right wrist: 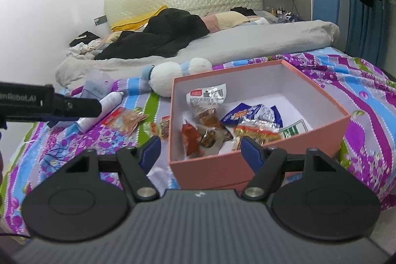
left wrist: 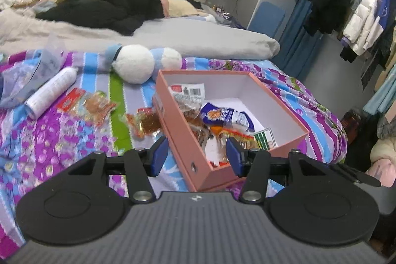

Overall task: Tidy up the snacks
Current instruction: 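Withdraw both tools from the pink box toward the remaining snacks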

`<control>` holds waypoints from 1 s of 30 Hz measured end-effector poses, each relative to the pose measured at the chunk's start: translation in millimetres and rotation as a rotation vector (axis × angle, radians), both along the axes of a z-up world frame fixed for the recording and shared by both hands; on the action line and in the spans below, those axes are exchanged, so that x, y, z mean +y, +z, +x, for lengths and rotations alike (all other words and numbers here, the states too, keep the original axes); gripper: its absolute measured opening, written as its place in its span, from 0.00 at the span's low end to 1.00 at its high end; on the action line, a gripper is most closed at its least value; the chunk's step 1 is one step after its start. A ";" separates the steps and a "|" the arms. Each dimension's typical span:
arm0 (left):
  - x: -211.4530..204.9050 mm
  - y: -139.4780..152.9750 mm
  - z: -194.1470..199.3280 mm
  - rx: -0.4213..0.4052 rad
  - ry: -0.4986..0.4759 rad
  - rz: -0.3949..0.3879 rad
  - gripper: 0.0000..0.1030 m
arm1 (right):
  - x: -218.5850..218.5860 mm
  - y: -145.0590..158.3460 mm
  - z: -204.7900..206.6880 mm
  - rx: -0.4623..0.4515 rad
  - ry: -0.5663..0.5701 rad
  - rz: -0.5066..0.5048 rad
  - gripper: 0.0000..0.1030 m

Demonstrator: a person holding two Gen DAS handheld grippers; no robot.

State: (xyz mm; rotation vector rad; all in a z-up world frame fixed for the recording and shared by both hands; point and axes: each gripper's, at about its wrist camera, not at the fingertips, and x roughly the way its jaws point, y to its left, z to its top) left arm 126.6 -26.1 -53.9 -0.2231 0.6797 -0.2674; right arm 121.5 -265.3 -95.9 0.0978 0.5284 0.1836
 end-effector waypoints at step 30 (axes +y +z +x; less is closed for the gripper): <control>90.6 -46.5 -57.8 0.035 0.201 0.032 0.70 | 83.1 -25.2 -45.5 -0.022 0.165 -0.026 0.71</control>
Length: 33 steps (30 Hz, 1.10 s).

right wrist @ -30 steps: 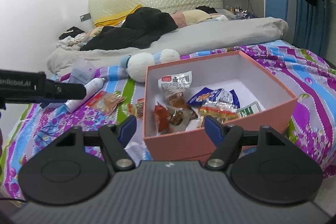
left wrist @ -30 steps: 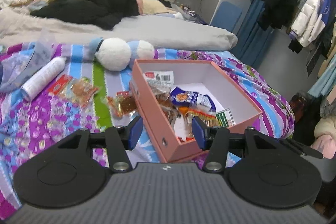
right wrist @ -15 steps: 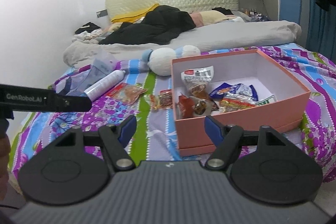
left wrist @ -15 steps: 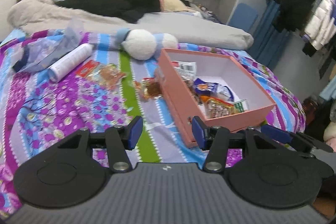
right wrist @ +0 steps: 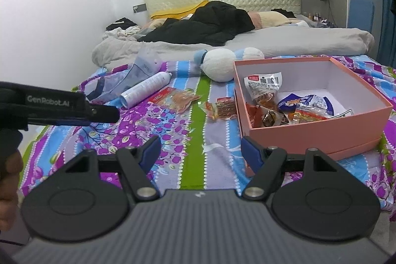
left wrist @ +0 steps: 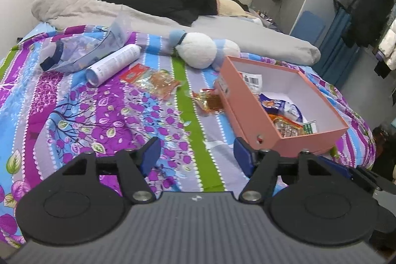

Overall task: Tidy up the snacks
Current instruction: 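Withdraw both tools from the pink box toward the remaining snacks, then grasp the red-labelled clear snack packet with left gripper while right gripper grasps the small orange packet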

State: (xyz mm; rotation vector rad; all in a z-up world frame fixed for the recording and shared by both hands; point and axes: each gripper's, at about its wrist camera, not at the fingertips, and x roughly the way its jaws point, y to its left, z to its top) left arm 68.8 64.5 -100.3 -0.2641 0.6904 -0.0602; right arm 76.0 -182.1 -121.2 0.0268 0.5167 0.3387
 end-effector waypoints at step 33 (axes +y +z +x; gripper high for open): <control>93.4 -171.5 259.8 0.231 0.146 -0.567 0.68 | 109.4 -114.8 173.1 -0.080 0.067 -0.431 0.52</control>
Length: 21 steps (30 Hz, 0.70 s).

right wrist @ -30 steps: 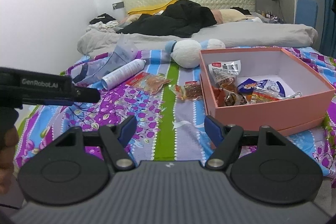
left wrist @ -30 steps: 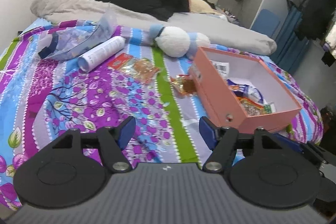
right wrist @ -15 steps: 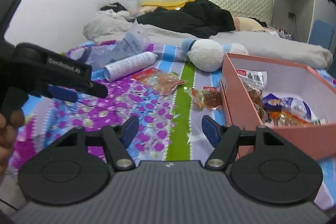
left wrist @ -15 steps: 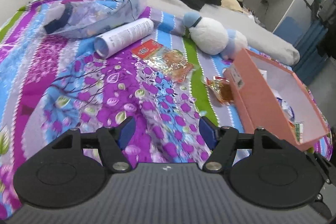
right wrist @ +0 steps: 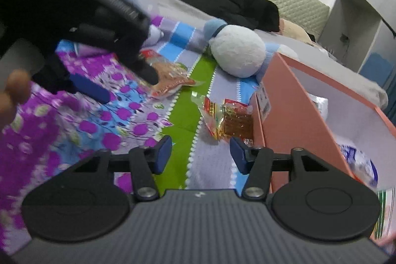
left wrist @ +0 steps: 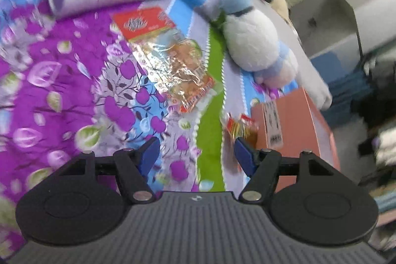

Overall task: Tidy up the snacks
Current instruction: 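Grasp the red-labelled clear snack packet with left gripper while right gripper grasps the small orange packet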

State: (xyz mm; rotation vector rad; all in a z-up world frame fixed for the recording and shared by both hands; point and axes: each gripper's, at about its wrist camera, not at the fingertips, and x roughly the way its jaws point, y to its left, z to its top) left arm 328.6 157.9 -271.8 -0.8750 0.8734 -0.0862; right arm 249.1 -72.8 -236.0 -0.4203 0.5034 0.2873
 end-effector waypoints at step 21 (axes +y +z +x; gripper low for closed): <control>14.2 -44.9 70.9 0.088 0.307 -0.254 0.65 | 17.9 -34.9 68.3 -0.039 0.014 -0.165 0.52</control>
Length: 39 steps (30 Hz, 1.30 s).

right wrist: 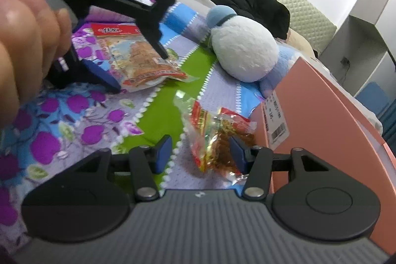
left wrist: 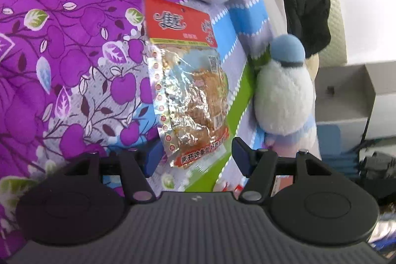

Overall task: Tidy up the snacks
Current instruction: 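Grasp the red-labelled clear snack packet with left gripper while right gripper grasps the small orange packet, then lift both packets and carry them over the pink box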

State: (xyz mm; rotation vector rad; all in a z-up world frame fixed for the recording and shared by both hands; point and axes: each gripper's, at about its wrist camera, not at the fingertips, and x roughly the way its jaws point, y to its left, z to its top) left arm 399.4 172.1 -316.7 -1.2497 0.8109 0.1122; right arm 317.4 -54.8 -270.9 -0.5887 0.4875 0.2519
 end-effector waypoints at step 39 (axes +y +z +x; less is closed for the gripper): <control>-27.5 92.8 -117.5 -0.070 -0.208 0.284 0.01 | -64.0 83.8 -67.3 0.223 -0.073 0.442 0.04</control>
